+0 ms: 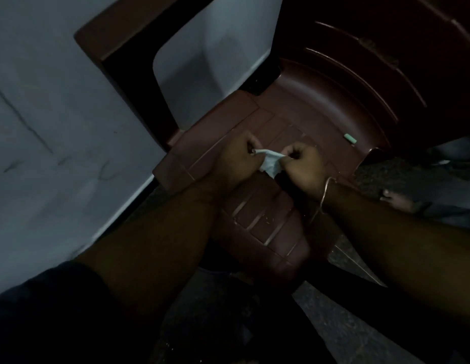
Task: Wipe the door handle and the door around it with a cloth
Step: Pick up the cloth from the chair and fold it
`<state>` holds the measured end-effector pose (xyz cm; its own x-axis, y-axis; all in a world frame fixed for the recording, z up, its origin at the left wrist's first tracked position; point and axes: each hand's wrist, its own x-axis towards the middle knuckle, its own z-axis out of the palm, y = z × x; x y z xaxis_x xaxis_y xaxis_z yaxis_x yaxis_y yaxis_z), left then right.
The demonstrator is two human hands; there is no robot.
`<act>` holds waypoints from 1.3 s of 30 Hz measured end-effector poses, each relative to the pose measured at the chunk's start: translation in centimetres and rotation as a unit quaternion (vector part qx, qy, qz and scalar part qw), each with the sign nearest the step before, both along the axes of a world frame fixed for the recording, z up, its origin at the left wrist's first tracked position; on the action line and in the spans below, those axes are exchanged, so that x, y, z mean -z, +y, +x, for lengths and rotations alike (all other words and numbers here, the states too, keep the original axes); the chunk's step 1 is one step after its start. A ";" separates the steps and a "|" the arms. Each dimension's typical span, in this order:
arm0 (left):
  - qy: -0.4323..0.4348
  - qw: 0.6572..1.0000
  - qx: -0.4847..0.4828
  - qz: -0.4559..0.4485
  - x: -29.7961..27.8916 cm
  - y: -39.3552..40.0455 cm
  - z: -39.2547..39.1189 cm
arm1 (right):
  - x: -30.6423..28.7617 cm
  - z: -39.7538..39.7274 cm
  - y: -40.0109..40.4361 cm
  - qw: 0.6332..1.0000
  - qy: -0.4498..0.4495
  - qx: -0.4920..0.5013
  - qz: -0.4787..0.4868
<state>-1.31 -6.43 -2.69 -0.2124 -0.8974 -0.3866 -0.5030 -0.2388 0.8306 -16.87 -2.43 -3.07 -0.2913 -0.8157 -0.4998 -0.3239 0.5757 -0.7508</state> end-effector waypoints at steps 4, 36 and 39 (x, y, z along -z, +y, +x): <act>0.163 0.968 -0.139 0.127 -1.7 1.1 0.8 | -1.9 0.8 0.1 0.971 -0.211 0.111 0.001; 0.139 0.683 -0.669 -0.257 -49.7 28.6 28.6 | -50.4 37.5 15.1 0.828 -0.262 -0.418 -0.266; 0.139 0.640 -0.701 -0.282 -52.0 32.0 29.7 | -53.0 40.1 19.1 0.784 -0.278 -0.465 -0.302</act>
